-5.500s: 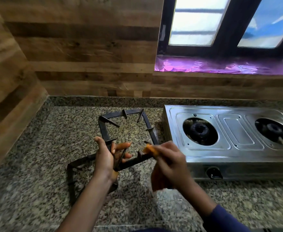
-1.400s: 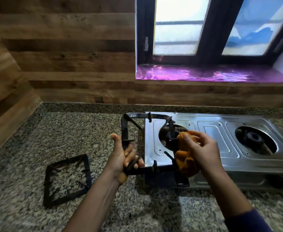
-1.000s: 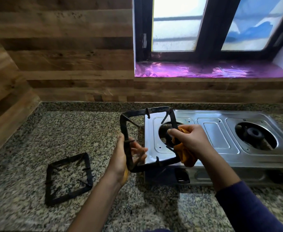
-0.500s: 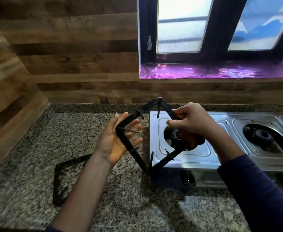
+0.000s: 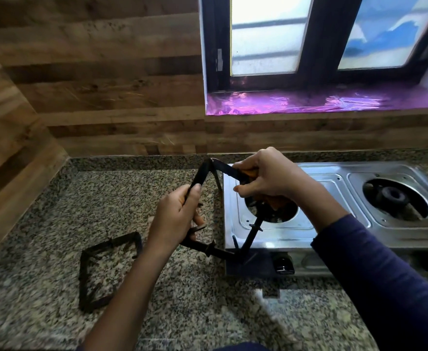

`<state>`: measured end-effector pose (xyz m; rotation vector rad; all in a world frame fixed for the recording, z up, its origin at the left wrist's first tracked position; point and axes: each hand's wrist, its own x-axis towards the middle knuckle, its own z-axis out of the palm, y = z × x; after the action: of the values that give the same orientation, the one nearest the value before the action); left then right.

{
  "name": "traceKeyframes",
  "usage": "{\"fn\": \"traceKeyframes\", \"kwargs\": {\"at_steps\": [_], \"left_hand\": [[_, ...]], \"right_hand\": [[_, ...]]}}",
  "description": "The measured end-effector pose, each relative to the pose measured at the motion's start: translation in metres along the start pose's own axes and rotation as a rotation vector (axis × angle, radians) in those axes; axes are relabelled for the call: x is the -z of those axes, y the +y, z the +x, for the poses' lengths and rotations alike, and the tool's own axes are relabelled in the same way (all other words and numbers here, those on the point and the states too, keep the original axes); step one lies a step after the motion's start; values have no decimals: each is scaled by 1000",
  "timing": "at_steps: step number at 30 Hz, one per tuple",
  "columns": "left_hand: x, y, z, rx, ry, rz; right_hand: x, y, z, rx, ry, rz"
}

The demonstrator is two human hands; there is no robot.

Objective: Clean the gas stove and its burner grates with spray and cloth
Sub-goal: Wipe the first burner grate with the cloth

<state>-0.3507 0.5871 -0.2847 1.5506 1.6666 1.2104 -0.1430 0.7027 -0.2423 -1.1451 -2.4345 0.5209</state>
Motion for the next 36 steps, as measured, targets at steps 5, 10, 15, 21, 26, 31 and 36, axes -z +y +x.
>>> {"fn": "traceKeyframes", "kwargs": {"at_steps": [5,10,15,21,26,31,36], "left_hand": [[-10,-13,-4,187,195,-152],[-20,-21,-3,456,331,-399],[-24,-15,4,519,425,-449],[-19,-19,13,551,511,-461],[-7,-22,14,643,565,-537],[-18,-14,11,600,556,-522],[-19,-20,9,601,595,-543]], "right_hand": [[-11,-3,-17,-97,440,317],[-47,-15,-65,-326,760,427],[-98,-39,-88,117,598,109],[-135,-4,-102,212,510,-191],[-112,-8,-116,135,745,-6],[-118,-48,-76,148,726,-24],[-142,-41,-92,105,462,-15]]}}
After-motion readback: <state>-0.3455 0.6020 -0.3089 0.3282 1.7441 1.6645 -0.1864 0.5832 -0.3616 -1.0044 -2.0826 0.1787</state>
